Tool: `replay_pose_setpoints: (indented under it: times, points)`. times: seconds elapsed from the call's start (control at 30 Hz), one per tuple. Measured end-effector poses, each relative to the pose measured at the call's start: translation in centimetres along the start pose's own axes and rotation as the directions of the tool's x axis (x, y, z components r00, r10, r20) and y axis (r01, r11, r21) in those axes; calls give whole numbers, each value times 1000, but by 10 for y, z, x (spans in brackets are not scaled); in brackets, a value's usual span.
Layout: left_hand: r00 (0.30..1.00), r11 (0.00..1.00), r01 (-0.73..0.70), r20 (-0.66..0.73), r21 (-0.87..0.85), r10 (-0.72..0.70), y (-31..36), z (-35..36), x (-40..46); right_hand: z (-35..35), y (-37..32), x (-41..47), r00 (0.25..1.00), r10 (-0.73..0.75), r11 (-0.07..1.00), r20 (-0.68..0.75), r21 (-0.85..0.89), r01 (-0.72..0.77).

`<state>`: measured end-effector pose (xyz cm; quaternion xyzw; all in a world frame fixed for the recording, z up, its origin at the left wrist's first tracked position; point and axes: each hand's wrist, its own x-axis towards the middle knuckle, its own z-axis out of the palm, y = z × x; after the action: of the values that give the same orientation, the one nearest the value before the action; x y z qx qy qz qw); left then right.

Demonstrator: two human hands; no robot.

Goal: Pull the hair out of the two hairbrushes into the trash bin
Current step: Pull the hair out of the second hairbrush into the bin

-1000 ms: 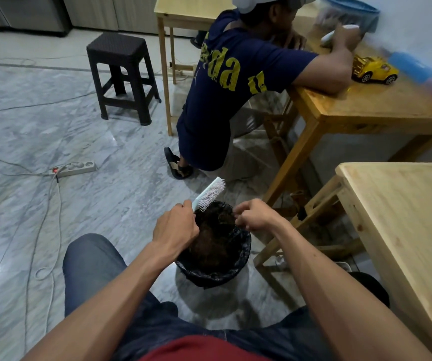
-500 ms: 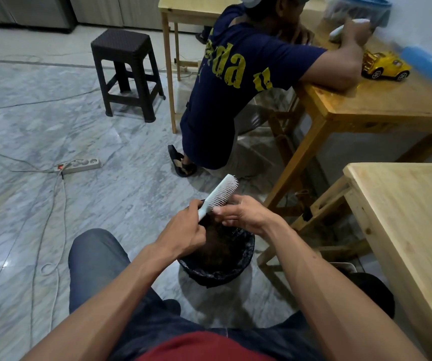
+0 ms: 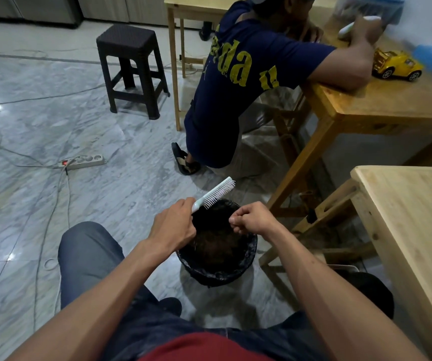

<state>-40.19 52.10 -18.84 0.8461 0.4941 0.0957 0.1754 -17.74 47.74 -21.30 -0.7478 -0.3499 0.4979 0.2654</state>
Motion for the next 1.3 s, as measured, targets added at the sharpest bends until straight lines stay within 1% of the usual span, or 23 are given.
replay_pose_setpoints:
  times: [0.07,0.13,0.17,0.2,0.23,0.27,0.3,0.4,0.53,0.63,0.7,0.77,0.83,0.87,0.93,1.0,1.03,1.07,1.13,1.17,1.3]
  points:
    - [1000,1000,0,1,3,0,2,-1,0,0,-4,1,999,21,999,35,-41,-20]
    - [1000,1000,2,0,10,-2,3,-2,0,-2,-13,1,988,73,994,134,-88,-62]
    - [1000,1000,2,0,11,-2,3,-2,0,-2,-17,2,974,96,995,205,-53,-86]
    - [1000,1000,-1,2,10,1,2,-2,0,-3,-20,1,957,99,993,273,41,-115]
    - [1000,1000,-9,5,8,9,2,-2,1,-3,-23,2,945,80,978,317,160,-136]
    - [1000,1000,-22,11,8,21,2,-2,1,-3,-25,2,946,43,956,322,260,-133]
    - [999,999,-35,16,10,35,2,-2,1,-3,-26,2,955,1,942,297,321,-101]
    - [998,998,-58,15,19,58,1,-2,1,-3,-25,-1,981,-94,942,167,334,33]
    - [997,996,-67,-18,53,68,-2,-6,3,-6,-14,1,993,-93,917,-75,383,114]
    - [998,995,-54,-27,87,57,-5,-11,5,-15,-7,4,983,-52,898,-173,422,122]
    - [998,994,-49,-34,97,52,-6,-14,6,-20,-4,5,980,-18,898,-200,427,104]
    - [998,993,-40,-41,107,44,-5,-17,6,-20,0,3,976,17,919,-218,389,71]
    - [998,992,-36,-45,117,41,-3,-20,6,-17,5,3,975,50,957,-218,288,15]
    - [998,992,-37,-46,120,43,-2,-21,7,-14,5,3,979,74,969,-188,244,-26]
    - [997,991,-48,-51,124,54,0,-22,7,-8,4,1,989,132,982,-71,144,-121]
    - [997,990,-54,-50,128,61,1,-23,8,-4,-5,-4,987,151,987,46,49,-153]
    - [997,990,-54,-49,128,61,1,-24,9,-4,-11,-6,987,135,988,88,67,-141]
    - [997,990,-53,-49,128,60,1,-24,9,-6,-17,-9,990,93,986,106,127,-107]
    - [997,990,-57,-53,130,64,-1,-25,8,-14,-26,-8,996,2,967,85,254,-24]
    - [996,989,-63,-56,135,71,-2,-25,9,-17,-29,-5,997,-24,959,79,284,1]
    - [990,981,-124,-51,151,133,0,-27,13,-22,-37,1,993,-65,968,96,248,40]
